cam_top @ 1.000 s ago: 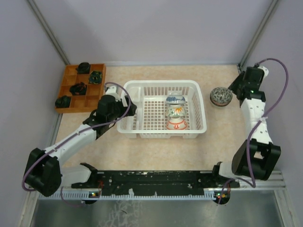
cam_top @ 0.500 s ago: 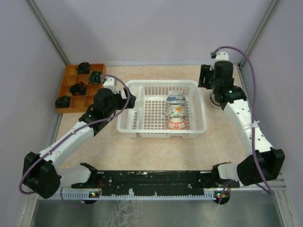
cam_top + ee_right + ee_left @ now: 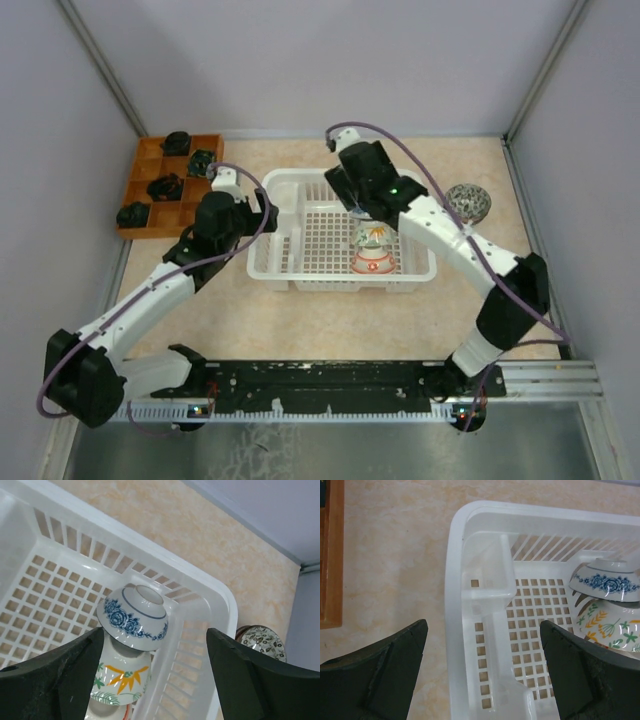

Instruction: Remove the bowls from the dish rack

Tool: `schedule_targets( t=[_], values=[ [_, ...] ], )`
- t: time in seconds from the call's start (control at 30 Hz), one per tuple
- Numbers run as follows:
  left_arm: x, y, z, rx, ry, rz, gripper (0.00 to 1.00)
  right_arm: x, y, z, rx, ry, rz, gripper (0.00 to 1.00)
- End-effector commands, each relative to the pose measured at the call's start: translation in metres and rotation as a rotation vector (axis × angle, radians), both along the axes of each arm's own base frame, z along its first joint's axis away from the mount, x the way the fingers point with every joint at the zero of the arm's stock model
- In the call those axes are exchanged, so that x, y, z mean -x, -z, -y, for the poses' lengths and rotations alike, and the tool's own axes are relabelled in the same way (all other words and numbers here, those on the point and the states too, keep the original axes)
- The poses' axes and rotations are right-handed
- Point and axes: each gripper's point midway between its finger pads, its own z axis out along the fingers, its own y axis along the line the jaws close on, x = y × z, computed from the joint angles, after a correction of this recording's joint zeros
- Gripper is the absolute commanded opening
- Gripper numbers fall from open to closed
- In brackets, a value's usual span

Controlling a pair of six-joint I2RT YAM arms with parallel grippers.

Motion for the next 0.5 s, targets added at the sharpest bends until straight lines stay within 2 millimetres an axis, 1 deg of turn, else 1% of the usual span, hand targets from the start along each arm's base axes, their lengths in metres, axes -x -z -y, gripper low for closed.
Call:
schedule_targets(
  t=[0.0,0.03,0.07,0.23,0.4,0.47],
  values=[
    [0.01,0.023,-0.011,-0.046,-0.022,-0.041,0.99,-0.004,0.004,0.001,0.254,0.024,-0.012,0.86],
    [0.011,0.026,-0.011,-0.043,-0.021,-0.047,0.99,-0.007,0.018,-0.006,0.286,0.008,-0.043,0.87],
    [0.012,0.03,-0.011,-0.044,-0.018,-0.053,0.99,-0.008,0.026,-0.011,0.31,-0.005,-0.061,0.88],
    [0.014,0.043,-0.009,-0.051,-0.003,-0.083,0.99,-0.005,0.045,-0.026,0.403,-0.054,-0.112,0.89],
    [0.016,0.054,-0.009,-0.058,0.0,-0.104,0.99,-0.005,0.068,-0.029,0.498,-0.056,-0.155,0.89],
    [0.016,0.058,-0.009,-0.061,0.0,-0.11,0.99,-0.006,0.072,-0.03,0.488,-0.038,-0.157,0.9]
  ],
)
